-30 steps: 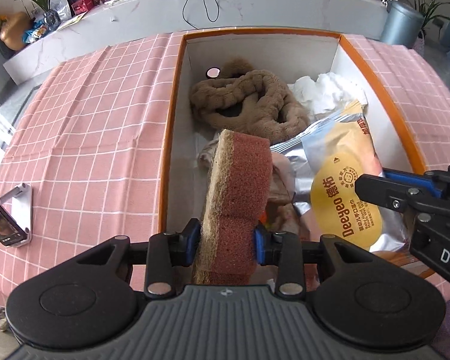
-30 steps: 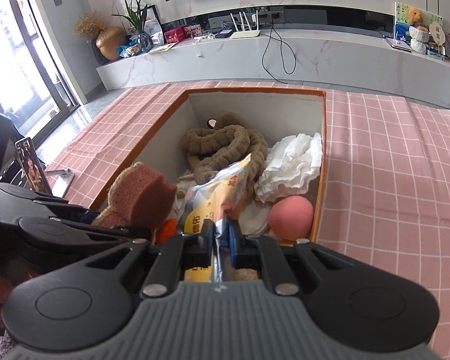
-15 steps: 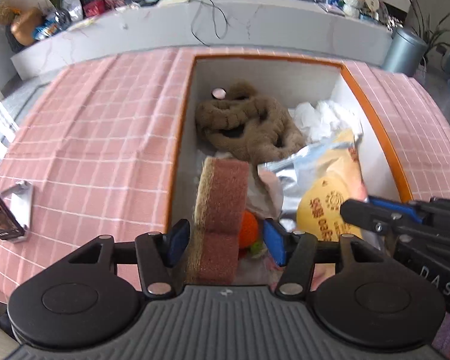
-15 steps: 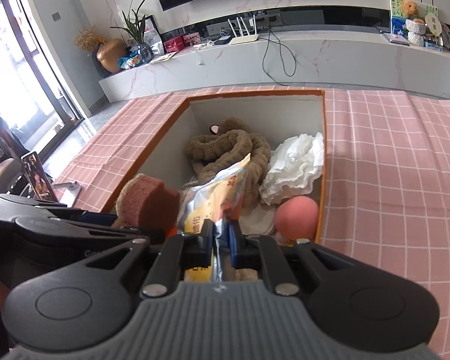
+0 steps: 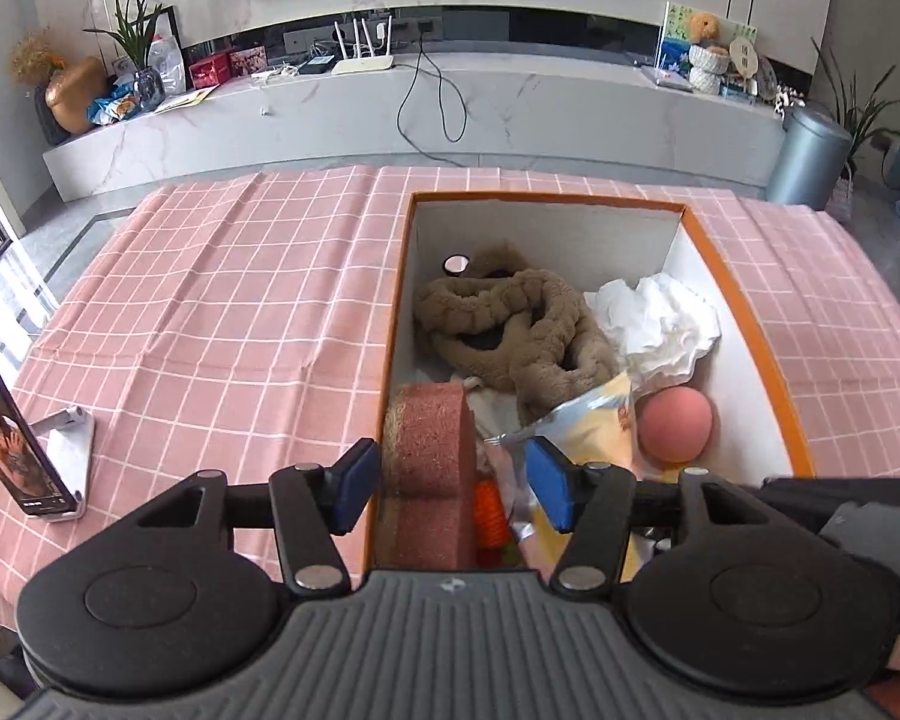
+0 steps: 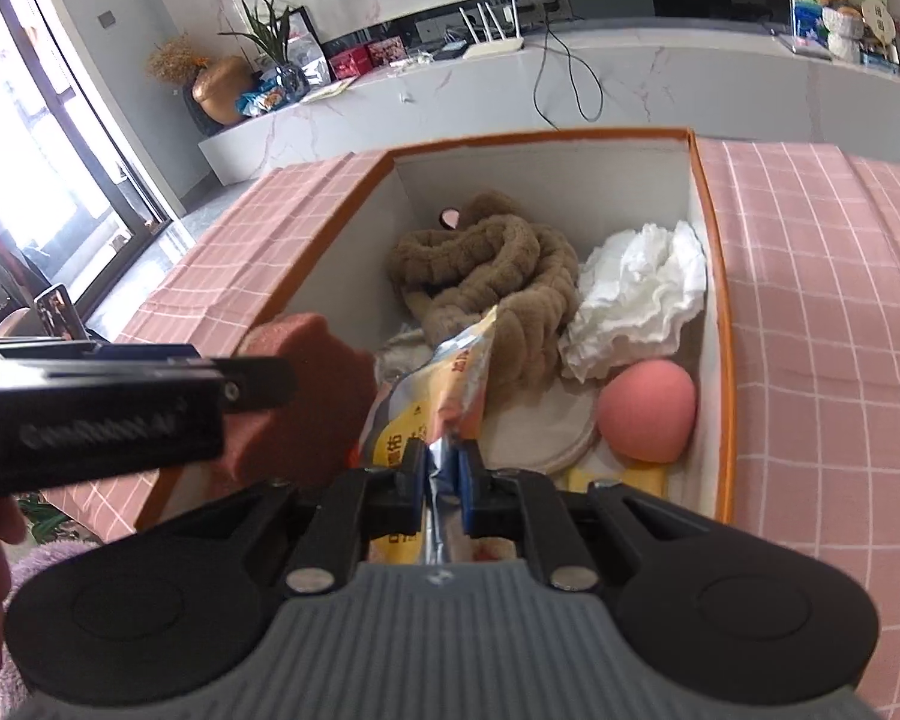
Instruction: Organize soft objects
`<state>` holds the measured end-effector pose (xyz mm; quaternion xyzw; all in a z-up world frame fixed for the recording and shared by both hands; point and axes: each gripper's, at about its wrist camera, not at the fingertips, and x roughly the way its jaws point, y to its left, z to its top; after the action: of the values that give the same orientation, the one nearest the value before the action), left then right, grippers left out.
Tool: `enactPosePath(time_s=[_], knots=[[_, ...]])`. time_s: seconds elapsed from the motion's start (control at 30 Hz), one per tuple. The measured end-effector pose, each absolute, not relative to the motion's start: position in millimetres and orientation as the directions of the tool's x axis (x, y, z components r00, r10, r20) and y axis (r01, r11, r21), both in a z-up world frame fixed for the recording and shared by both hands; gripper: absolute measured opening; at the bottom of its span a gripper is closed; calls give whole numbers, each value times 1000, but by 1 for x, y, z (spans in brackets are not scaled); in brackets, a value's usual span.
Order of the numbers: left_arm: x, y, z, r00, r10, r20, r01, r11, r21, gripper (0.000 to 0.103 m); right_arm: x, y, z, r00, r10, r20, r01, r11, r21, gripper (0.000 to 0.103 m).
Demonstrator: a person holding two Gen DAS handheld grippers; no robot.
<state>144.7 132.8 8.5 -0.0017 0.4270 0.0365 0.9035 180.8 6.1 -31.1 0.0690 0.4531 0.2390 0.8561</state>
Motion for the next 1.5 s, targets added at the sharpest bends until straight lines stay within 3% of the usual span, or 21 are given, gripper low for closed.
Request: enactPosePath(time_s=[0.1, 0.3, 0.43, 0.67, 0.8, 0.93, 0.97, 1.03, 1.17, 1.33, 1.5], knots=[[145, 127, 8, 643, 52, -764, -51, 998, 25, 67, 183, 5, -38, 458, 457, -763, -325, 885, 335, 12], [145, 116, 9, 653, 41, -756, -27, 999, 31, 67, 177, 5, -27, 498, 414, -762, -361, 898, 252, 32], [140, 113, 18, 680, 8, -733, -10, 1000, 2, 67, 167, 1, -11, 550, 377, -745, -392, 904, 169, 38], [123, 93, 47, 775, -101, -624, 72, 995, -71, 67, 149, -36, 35, 678, 315, -664, -377, 925, 53, 50], [112, 77, 67, 823, -183, -538, 138, 983, -122, 67, 138, -68, 65, 727, 294, -621, -360, 933, 20, 64], [103, 59, 85, 846, -244, -474, 197, 969, -149, 70, 123, -101, 95, 770, 256, -585, -311, 950, 7, 65], [101, 54, 88, 844, -254, -472, 205, 967, -154, 70, 118, -109, 100, 782, 238, -576, -285, 958, 9, 68], [97, 43, 95, 844, -270, -463, 224, 963, -151, 71, 105, -122, 110, 823, 183, -538, -225, 974, -13, 85], [78, 17, 103, 864, -272, -425, 257, 962, -93, 82, 76, -139, 121, 875, 115, -470, -169, 983, -75, 88], [50, -7, 96, 895, -240, -377, 234, 970, -63, 91, 38, -158, 115, 913, 34, -407, -60, 997, -50, 88], [37, -13, 80, 918, -170, -360, 166, 985, -40, 97, 12, -168, 90, 916, -18, -402, -9, 998, -63, 94]])
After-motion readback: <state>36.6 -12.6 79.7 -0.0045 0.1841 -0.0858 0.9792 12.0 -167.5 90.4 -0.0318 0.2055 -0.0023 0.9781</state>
